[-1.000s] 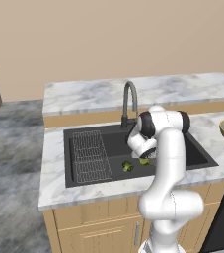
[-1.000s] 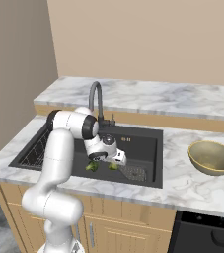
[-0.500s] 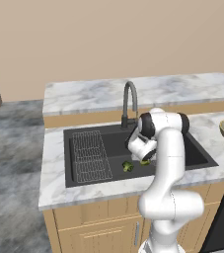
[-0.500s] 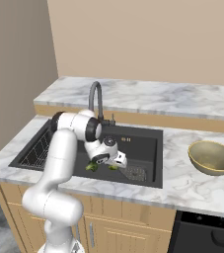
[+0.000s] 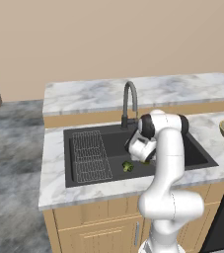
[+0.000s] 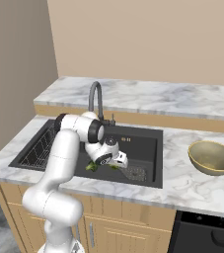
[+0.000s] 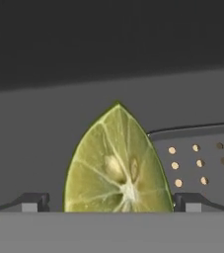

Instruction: Remove the broccoli and lemon wedge from the sink. Then move the bowl and cup from the counter to the sink for washing.

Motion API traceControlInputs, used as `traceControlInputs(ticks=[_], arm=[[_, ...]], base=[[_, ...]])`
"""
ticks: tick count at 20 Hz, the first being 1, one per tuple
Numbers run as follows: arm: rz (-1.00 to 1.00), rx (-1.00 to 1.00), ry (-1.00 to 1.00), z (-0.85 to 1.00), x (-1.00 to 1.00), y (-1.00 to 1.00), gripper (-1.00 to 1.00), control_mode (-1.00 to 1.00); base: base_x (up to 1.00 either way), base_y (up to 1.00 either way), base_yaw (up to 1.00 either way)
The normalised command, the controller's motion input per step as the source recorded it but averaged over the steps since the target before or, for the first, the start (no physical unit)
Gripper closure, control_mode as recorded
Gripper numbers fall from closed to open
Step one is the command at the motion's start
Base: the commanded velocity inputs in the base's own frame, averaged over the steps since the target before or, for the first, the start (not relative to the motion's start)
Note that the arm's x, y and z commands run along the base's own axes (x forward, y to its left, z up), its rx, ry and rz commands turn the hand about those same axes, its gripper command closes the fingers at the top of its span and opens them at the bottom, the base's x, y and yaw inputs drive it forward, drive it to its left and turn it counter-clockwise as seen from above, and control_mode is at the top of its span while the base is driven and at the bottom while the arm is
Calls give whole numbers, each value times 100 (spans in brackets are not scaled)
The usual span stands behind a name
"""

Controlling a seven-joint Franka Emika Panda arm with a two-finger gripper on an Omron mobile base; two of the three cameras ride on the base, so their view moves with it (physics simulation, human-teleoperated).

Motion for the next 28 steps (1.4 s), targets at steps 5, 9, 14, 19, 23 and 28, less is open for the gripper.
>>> traceControlInputs(ticks=[5,9,14,19,23,28], arm=[[0,-1,7,-15,7,1,100,-100],[0,-3,10,-17,0,1,100,-100],[0,-1,5,-9,0,0,100,-100],[0,0,0,0,-2,0,100,-100],[0,0,-6,1,-10,-4,100,-100],[0,0,-3,0,-13,-7,100,-100]], base=[[0,0,0],[0,0,0],[0,0,0],[0,0,0],[0,0,0],[0,0,0]])
